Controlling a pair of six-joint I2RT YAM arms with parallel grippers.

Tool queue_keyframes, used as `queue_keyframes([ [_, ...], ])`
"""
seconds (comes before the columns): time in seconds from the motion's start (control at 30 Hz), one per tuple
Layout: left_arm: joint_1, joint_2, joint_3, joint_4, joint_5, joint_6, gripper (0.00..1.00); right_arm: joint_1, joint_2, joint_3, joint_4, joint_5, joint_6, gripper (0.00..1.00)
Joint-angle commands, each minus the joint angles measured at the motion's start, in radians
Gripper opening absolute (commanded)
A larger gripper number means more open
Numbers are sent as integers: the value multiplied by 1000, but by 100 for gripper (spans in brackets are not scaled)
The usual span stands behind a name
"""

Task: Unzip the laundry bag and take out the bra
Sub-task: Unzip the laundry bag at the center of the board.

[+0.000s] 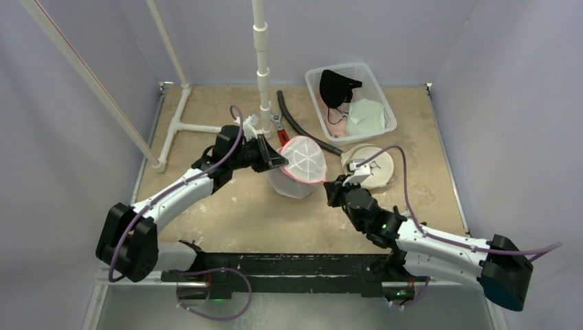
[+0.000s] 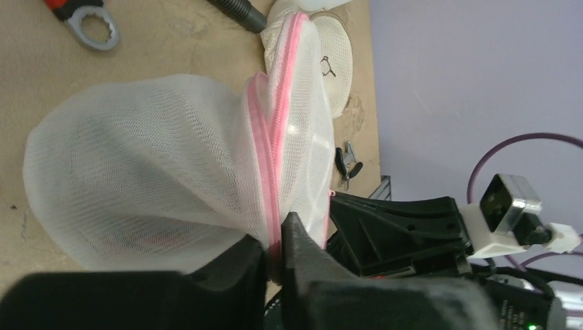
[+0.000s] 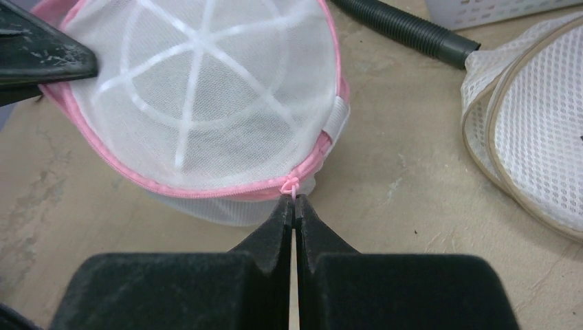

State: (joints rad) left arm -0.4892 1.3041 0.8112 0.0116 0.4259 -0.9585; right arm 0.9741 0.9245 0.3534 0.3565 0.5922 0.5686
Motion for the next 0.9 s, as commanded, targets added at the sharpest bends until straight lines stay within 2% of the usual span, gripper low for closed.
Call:
queue_keyframes([
  [0.0, 14, 24, 61, 15, 37, 95, 21, -5, -37, -5, 36, -28, -86, 0],
  [0.07, 14, 14, 41, 27, 24, 78, 40, -5, -28, -7, 55, -66, -97, 0],
  [0.13, 14, -21, 18, 17, -12, 57, 54, -4, -21, -8, 66, -80, -99, 0],
  [0.23, 12, -122, 2, -63, -82, 33, 66, -5, -19, -8, 78, -96, -108, 0],
  [0.4, -43, -297, -48, -116, -196, -98, 71, -4, -15, -7, 89, -113, -117, 0],
  [0.5, -175, -321, -39, -126, -308, -183, 73, -4, -11, -5, 97, -123, -122, 0],
  [0.67, -346, -204, 49, -144, -411, -242, 77, -3, -6, -7, 99, -133, -126, 0],
  [0.87, -369, -7, 132, -167, -436, -232, 78, -5, -4, -6, 108, -145, -138, 0],
])
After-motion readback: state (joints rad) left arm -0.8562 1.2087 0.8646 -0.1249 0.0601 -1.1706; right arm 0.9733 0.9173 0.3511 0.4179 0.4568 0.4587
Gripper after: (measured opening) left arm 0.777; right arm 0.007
